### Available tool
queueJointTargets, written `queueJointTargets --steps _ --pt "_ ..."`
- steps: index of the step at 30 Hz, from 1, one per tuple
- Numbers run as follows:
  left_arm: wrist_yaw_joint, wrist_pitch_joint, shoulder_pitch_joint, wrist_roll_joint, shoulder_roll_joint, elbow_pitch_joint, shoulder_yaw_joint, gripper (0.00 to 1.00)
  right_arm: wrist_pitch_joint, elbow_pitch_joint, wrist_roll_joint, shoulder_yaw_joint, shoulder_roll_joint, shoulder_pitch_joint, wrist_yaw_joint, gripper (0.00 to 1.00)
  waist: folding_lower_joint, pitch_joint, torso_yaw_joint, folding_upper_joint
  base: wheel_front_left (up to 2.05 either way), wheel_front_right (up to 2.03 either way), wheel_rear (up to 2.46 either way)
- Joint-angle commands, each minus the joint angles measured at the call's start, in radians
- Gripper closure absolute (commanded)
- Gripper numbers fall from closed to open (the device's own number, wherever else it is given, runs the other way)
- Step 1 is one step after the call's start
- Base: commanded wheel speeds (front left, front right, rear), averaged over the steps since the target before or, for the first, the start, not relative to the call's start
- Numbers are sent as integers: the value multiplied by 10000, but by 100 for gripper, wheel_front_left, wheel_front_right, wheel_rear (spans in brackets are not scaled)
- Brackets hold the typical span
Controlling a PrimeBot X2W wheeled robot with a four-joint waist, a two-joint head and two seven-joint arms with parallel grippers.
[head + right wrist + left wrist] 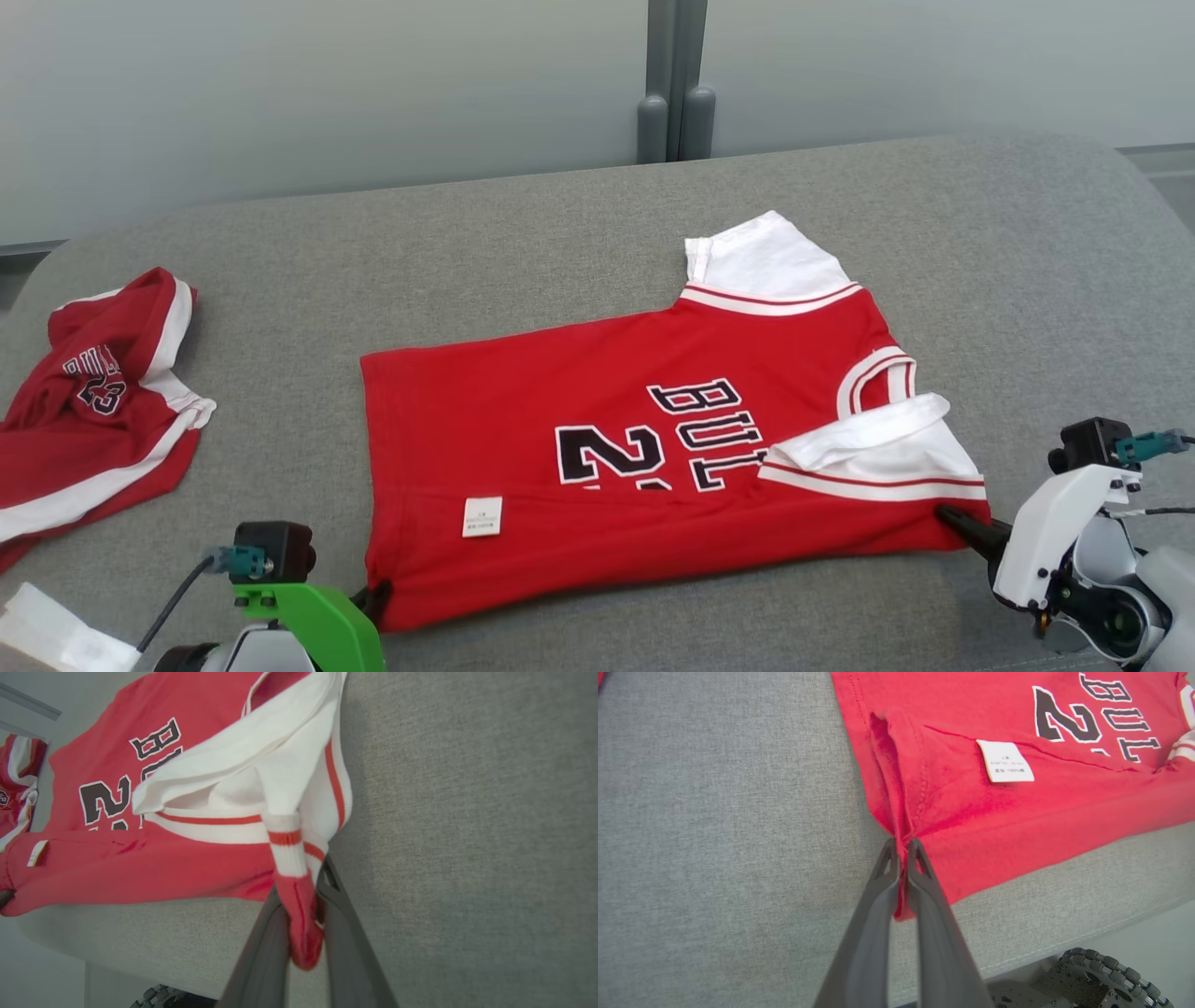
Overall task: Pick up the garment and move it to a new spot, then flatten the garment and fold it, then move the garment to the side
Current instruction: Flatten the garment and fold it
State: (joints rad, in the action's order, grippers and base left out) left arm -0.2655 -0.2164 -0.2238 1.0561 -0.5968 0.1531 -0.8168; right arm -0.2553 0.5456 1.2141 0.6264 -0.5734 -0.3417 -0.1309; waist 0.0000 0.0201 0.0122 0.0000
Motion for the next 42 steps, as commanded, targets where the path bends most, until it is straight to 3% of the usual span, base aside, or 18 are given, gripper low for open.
queueJointTargets --steps 1,9,17,18,19,20,42 --pt "-140 -15 244 43 -183 -150 25 100 -19 -36 72 -79 -137 196 3 100 0 -6 -8 0 0 0 0" --pt "-821 39 1121 295 -546 -1325 179 100 -85 -418 320 -436 -457 1048 9 100 0 -66 9 0 0 0 0" --pt "-749 -101 1296 486 -400 -1210 70 100 -207 -515 159 -736 -363 1357 9 100 0 -28 -5 0 0 0 0" --pt "-737 -114 1284 483 -377 -1177 60 99 -199 -508 119 -783 -347 1351 9 74 0 -28 -10 0 0 0 0" --pt "-748 -147 1273 486 -358 -1137 58 73 -206 -491 92 -826 -326 1355 9 37 0 -32 -14 0 0 0 0" --pt "-791 -163 1271 500 -338 -1090 64 0 -206 -422 47 -889 -301 1378 9 0 0 -38 -18 0 0 0 0" --pt "-713 157 1084 359 -189 -974 124 0 -375 -756 -1045 -2059 70 1601 1 0 0 -160 -161 0 0 0 0"
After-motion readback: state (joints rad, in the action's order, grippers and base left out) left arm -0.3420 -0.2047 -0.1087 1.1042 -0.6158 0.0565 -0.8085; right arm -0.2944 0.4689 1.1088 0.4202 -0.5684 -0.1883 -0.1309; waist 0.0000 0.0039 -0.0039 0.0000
